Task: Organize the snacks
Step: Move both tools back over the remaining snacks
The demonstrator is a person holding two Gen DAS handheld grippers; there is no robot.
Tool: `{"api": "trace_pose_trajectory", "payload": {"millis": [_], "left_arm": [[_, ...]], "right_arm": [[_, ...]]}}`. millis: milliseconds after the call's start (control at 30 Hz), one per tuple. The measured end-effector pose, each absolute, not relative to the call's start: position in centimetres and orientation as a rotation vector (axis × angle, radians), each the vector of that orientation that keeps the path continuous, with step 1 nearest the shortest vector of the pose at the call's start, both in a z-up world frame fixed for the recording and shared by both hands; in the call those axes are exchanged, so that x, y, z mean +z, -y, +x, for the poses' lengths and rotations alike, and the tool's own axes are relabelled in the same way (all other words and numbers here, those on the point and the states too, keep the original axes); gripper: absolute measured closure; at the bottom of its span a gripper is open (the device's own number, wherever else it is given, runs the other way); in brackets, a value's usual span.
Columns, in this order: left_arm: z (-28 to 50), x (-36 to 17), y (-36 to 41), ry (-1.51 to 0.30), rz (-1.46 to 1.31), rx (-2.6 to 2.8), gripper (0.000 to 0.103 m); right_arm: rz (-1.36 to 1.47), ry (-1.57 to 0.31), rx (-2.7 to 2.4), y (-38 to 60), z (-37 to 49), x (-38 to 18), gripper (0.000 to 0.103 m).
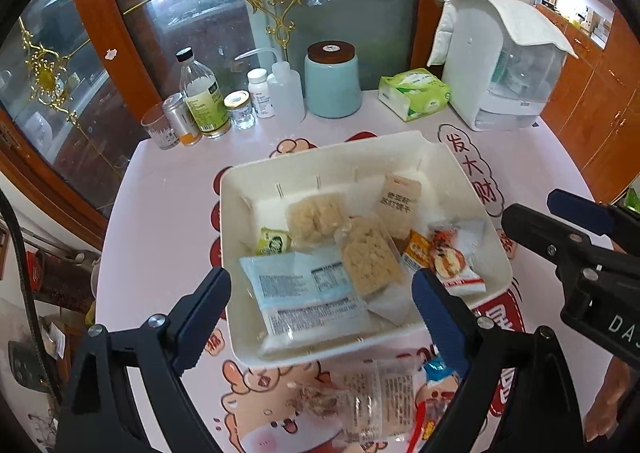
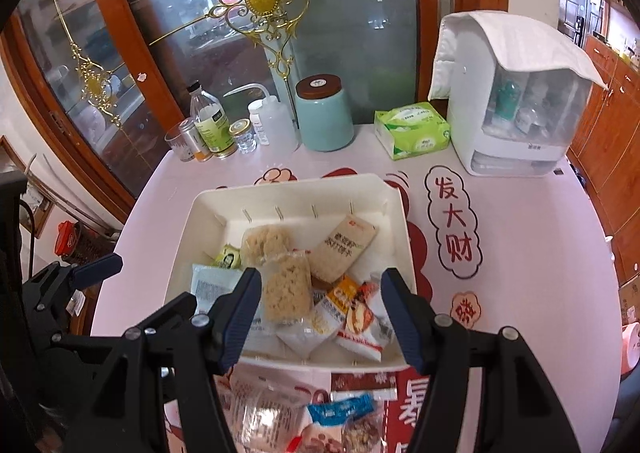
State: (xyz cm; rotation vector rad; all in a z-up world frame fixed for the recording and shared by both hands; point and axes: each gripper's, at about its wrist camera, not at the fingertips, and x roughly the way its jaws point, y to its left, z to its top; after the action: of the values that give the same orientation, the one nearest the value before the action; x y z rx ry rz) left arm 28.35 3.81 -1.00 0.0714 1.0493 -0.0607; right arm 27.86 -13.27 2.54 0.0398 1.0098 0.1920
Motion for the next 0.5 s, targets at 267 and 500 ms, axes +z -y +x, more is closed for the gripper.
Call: {"api": "trace_pose_trajectory", "payload": {"millis": [267,500], "left_arm": [[23.2,-1.1,-2.4,-1.047,0.043,-0.102,0.012],[18.1,-1.8,-1.1,-1.043,0.047,-0.122,0.012]], "right_arm": [[0.059,-1.009,0.217,15.3,22.6,2.3,0.04],[0.03,-1.024,0.227,16.8,17.3,0.4,0.04]]}}
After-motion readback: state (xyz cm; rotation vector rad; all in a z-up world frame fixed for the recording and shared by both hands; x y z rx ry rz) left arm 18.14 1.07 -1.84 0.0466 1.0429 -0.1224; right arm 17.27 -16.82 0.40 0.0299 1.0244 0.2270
